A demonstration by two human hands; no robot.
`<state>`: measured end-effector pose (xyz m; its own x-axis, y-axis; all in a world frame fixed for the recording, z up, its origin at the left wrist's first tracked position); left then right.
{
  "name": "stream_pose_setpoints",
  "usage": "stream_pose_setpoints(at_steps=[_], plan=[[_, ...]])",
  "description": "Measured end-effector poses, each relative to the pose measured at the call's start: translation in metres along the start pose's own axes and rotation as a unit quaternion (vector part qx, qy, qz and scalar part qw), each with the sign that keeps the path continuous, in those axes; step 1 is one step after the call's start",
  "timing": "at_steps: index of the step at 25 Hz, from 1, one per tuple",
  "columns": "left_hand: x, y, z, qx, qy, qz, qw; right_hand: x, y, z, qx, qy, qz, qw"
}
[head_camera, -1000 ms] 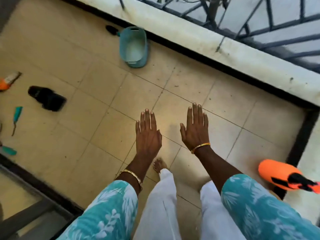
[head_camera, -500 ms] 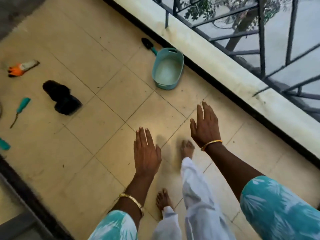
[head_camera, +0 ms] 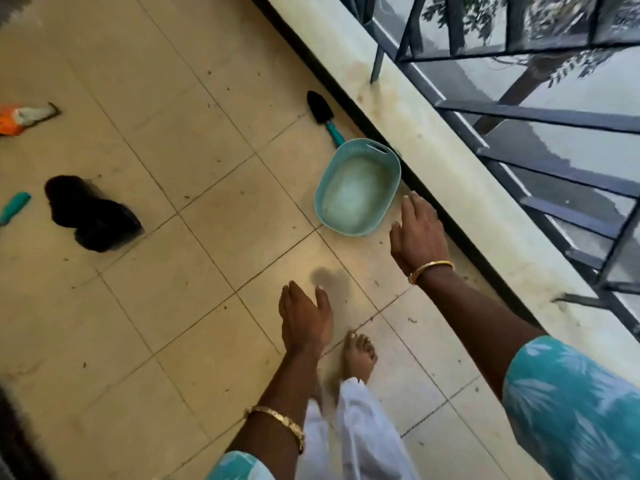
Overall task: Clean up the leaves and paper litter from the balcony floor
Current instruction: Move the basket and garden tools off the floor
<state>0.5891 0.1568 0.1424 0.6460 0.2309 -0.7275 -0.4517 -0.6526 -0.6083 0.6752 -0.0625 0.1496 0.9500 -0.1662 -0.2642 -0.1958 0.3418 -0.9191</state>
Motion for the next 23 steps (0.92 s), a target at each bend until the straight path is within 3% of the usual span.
stream_pose_setpoints(at_steps=[3,7,11,15,23], plan=[[0.052,0.017,-0.020,-0.112,-0.105,0.049,0.987,0.052,0.018,-0.018,0.033,0.041,0.027,0.998],[0.115,0.056,-0.033,-0.290,-0.217,0.108,0.926,0.119,0.056,-0.037,0.060,0.044,0.057,0.996],[0.168,0.097,-0.042,-0.375,-0.281,0.141,0.872,0.195,0.098,-0.054,0.061,0.044,0.039,0.996],[0.201,0.128,-0.041,-0.424,-0.293,0.197,0.834,0.231,0.128,-0.062,0.054,0.053,0.010,0.997],[0.219,0.100,-0.044,-0.395,-0.253,0.139,0.872,0.224,0.122,-0.077,0.149,0.190,-0.002,0.970]])
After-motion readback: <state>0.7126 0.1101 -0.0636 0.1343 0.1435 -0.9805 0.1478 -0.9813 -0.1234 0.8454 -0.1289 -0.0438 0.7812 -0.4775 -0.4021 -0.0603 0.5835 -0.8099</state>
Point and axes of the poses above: each hand's wrist, its own x-axis towards the middle knuckle, its own y-axis out of the palm, z = x × y, the point moved 6 cm from there along x, towards the middle knuckle, and after that the axes turned 2 degrees about z, right-handed, at the moved point
